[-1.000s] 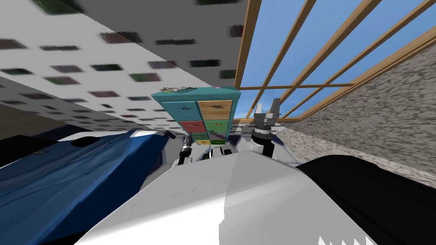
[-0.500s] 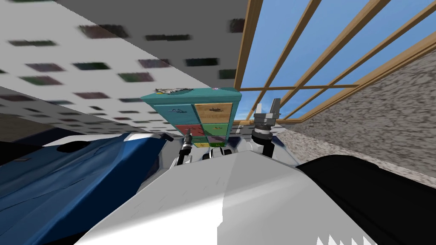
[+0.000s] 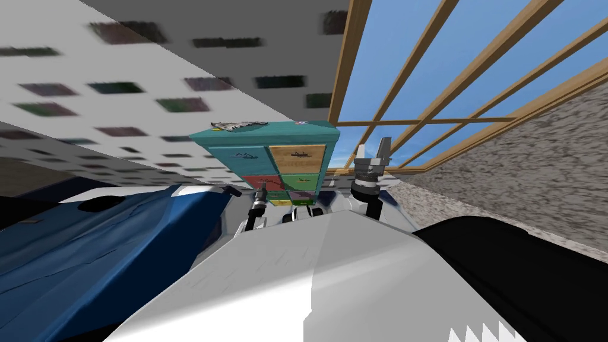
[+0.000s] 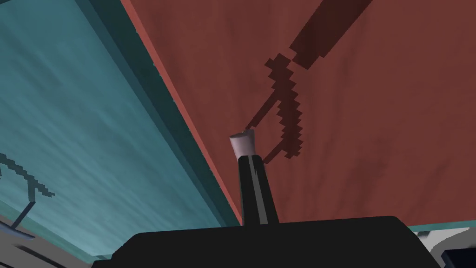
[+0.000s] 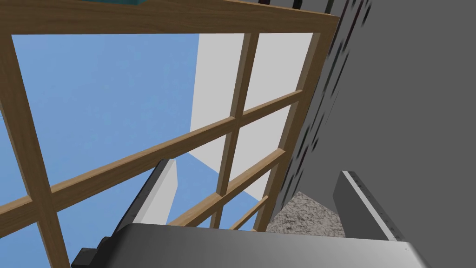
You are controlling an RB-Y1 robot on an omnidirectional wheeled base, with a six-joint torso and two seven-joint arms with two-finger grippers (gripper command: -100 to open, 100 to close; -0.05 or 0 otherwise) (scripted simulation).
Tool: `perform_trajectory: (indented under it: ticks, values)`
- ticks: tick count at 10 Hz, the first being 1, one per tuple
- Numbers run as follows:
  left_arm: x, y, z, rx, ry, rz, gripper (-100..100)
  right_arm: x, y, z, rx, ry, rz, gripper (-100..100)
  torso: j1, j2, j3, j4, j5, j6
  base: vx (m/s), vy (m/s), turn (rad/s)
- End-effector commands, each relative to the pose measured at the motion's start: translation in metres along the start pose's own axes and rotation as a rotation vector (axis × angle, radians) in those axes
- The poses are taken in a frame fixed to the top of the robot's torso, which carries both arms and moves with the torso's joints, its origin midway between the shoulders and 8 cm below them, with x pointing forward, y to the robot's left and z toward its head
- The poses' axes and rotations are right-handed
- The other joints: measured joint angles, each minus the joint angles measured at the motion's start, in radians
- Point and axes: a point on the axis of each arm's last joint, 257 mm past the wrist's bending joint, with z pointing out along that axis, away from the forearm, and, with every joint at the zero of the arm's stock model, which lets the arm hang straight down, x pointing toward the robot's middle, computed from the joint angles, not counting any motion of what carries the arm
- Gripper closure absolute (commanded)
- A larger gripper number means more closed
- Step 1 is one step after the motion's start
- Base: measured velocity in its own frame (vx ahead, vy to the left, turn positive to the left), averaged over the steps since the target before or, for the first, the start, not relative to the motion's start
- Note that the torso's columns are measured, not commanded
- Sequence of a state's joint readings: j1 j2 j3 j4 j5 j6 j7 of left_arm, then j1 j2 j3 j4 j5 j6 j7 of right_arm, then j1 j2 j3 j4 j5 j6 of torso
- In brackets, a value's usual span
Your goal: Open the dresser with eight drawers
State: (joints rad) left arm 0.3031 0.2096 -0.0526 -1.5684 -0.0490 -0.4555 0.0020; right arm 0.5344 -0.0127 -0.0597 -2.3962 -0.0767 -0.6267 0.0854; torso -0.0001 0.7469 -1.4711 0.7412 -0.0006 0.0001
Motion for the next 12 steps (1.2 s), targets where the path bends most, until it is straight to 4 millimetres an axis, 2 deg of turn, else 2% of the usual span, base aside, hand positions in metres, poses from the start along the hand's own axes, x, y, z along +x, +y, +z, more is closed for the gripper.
perform_trajectory:
  ticks: [1,3,4,7,10,11,12]
  values:
    - [0.0,-0.005,-0.004,0.006,0.006,-0.001,100,0.0,0.0,0.0,0.0,0.0,0.0,0,0.0,0.0,0.001,0.0,0.0,0.0,-0.18,0.035,0.016]
    - [0.0,-0.005,-0.004,0.006,0.007,-0.001,100,0.0,0.0,0.0,0.0,0.0,0.0,0,0.001,-0.008,-0.004,-0.003,0.001,0.0,-0.139,0.031,0.016]
    - [0.001,0.0,-0.002,0.001,0.004,-0.004,-100,0.0,0.0,0.0,0.0,0.0,0.0,0,-0.001,-0.015,-0.008,-0.005,0.0,0.0,0.076,-0.007,-0.047]
    - [0.004,0.005,0.001,-0.005,0.0,-0.01,-100,0.0,0.0,0.0,0.0,0.0,0.0,0,-0.002,-0.016,-0.009,-0.005,0.0,0.0,0.158,-0.025,-0.026]
    - [0.0,-0.001,0.002,-0.001,0.0,-0.007,-100,0.0,0.0,0.0,0.0,0.0,0.0,0,0.001,-0.004,-0.002,-0.002,0.001,0.0,0.073,-0.005,-0.011]
    - [0.0,-0.001,0.002,-0.003,0.0,-0.007,100,0.0,0.0,0.0,0.0,0.0,0.0,0,0.0,-0.005,-0.002,-0.002,0.001,0.0,0.009,0.0,0.001]
    - [0.0,-0.003,-0.002,-0.002,0.005,-0.008,100,0.0,0.0,0.0,0.0,0.0,0.0,0,0.0,-0.005,-0.003,-0.002,0.001,0.0,-0.108,0.007,0.029]
